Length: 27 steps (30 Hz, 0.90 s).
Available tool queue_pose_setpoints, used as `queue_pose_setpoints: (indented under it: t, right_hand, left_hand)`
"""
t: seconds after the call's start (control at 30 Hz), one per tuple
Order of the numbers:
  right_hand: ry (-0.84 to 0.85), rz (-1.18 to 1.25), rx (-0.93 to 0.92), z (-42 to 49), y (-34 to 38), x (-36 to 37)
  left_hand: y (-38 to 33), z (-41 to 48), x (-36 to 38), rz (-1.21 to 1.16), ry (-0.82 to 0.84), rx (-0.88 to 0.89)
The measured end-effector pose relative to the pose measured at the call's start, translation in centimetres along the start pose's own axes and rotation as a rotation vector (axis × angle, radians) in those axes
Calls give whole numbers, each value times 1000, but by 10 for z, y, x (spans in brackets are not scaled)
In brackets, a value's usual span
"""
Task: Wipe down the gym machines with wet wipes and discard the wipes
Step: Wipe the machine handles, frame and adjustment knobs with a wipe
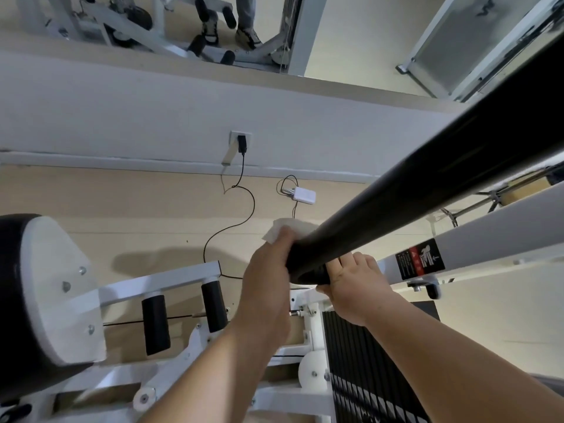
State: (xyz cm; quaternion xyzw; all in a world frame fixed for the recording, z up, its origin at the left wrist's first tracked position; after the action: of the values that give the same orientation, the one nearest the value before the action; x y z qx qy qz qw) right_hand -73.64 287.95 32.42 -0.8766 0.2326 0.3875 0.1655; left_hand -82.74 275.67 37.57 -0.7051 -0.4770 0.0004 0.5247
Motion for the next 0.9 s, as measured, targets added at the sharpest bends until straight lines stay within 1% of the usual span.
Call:
queue_pose_setpoints:
  t: [0.07, 0.13, 0.2, 0.3, 0.37, 0.4, 0.47, 0.57, 0.63, 0.67, 0.7, 0.8, 0.83, 0.9]
  right_hand:
    - [19, 3, 10, 0, 0, 1]
    - [54, -27, 20, -1, 0, 3]
    - [84, -58, 25, 0, 0, 4]
    - [72, -37, 24, -1, 1, 2]
    - [58, -27, 21, -3, 1, 1]
    - [58, -26, 21, -3, 2, 0]
    - [55, -26, 24, -2, 1, 1]
    - [70, -40, 19, 0, 3, 1]
    - [69, -54, 24, -1, 2, 1]
    - [61, -55, 23, -1, 2, 1]
    - [53, -44, 23, -2, 2, 0]
    - [39, 1, 25, -3, 1, -1]
    - [33, -4, 21, -3, 2, -2]
    - [32, -16, 20, -3, 2, -2]
  left_hand:
    - [-20, -12, 8, 170, 26, 127]
    - [-25, -14, 14, 234, 80, 186]
    - [-21, 0, 11, 277, 125, 107]
    - [-11, 15, 0, 239, 66, -56]
    - [-16, 8, 5, 232, 57, -101]
    - [-27, -1, 11, 251, 69, -71]
    - [-46, -20, 31, 243, 107, 44]
    - [-63, -51, 62, 155, 166, 172]
    - [-66, -51, 67, 178, 165, 252]
    - [-62, -43, 54, 204, 126, 252]
    - [-52, -31, 38, 211, 100, 215]
    - [-17, -2, 3, 252, 49, 9]
    - [-9, 4, -2, 232, 40, -44]
    - [-7, 7, 0, 224, 31, -91]
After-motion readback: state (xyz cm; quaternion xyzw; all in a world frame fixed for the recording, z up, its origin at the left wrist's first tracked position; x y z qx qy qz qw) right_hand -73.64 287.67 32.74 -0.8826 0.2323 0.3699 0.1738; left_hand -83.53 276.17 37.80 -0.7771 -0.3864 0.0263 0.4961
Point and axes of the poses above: each hand's wrist, its own z-axis towards the middle knuckle, its own x-axis out of the palm, y = z × x, the point moved 10 cm from there along z, towards the middle knuckle, and after that the axes turned 10 degrees about y, right-handed, at the moved point
